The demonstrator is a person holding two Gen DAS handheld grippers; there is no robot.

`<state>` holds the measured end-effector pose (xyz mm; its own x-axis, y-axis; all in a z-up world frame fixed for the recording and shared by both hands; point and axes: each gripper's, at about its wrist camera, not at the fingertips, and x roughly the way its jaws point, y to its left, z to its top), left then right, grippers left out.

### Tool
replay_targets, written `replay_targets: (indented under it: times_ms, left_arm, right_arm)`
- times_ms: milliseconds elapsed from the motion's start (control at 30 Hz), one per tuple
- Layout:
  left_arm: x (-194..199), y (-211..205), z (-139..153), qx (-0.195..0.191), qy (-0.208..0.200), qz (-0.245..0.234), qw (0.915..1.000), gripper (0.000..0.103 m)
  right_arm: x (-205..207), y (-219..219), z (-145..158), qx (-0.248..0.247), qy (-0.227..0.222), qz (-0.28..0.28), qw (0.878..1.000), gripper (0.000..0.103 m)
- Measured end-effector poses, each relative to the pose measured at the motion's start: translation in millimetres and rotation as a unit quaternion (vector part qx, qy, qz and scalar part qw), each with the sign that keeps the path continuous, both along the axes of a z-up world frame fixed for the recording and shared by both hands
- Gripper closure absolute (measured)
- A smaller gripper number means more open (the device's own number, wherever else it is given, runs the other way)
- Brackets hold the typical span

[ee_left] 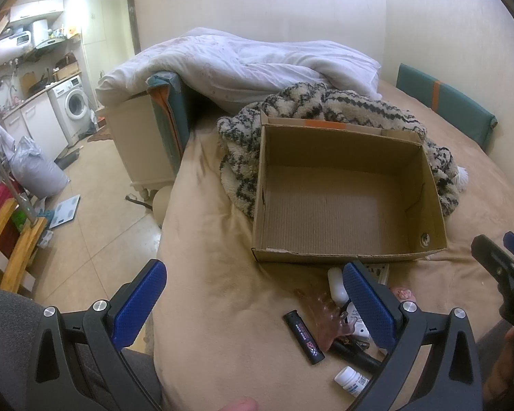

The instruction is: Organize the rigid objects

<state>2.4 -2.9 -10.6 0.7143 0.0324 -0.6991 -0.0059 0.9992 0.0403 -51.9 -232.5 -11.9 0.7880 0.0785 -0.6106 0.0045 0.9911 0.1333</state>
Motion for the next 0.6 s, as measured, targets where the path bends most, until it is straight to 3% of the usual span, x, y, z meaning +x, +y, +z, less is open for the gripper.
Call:
replay_targets:
  times_ms: [600]
  left_arm:
    - [0.0, 1.7, -2.0, -0.002, 0.002, 0.002, 1.0000, 0.000]
  right_arm:
    - [0.1, 0.1, -0.3, 0.000, 0.000, 0.000, 1.000, 0.000]
